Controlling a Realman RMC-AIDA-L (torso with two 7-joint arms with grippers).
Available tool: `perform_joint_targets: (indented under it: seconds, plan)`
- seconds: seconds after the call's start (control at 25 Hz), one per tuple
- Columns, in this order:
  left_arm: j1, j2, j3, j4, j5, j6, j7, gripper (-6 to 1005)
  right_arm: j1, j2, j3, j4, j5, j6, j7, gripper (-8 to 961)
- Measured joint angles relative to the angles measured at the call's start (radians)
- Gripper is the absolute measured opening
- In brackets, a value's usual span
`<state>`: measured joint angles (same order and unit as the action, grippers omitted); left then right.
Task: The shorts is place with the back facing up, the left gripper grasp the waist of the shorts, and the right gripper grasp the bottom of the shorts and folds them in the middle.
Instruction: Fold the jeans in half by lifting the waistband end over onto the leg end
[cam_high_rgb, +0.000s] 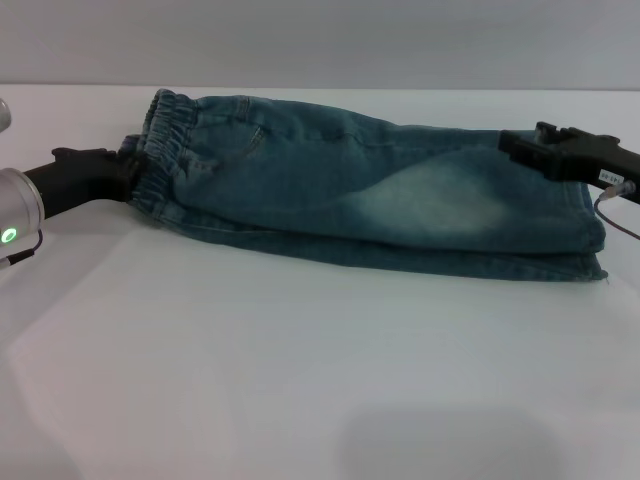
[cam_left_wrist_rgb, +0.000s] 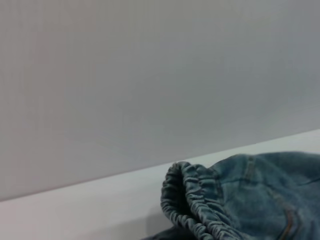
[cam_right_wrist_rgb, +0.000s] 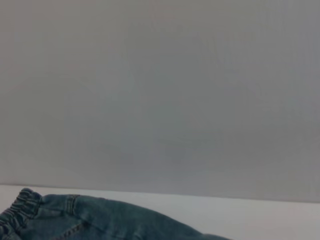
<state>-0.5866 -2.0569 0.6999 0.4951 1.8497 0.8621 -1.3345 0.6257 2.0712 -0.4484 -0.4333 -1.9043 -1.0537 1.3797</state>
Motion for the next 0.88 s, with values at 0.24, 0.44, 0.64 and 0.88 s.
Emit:
perform_joint_targets:
  seconds: [0.24, 0.44, 0.64, 0.88]
  plan:
    - [0.005, 0.002, 0.005, 0.008, -0.011, 0.037, -0.004, 84, -0.004, 0.000, -0.007, 0.023, 0.056, 0.002, -0.042, 637]
    - [0.008, 0.003, 0.006, 0.009, -0.011, 0.041, -0.009, 79, -0.009, -0.001, -0.007, 0.024, 0.059, 0.002, -0.042, 637]
    - [0.004, 0.003, 0.002, 0.027, -0.013, 0.075, -0.013, 78, -0.002, -0.002, -0.007, 0.037, 0.059, 0.035, -0.045, 637]
    - [-0.027, 0.002, 0.006, 0.057, -0.057, 0.196, -0.041, 78, 0.033, 0.001, -0.008, 0.080, 0.059, 0.086, -0.082, 637]
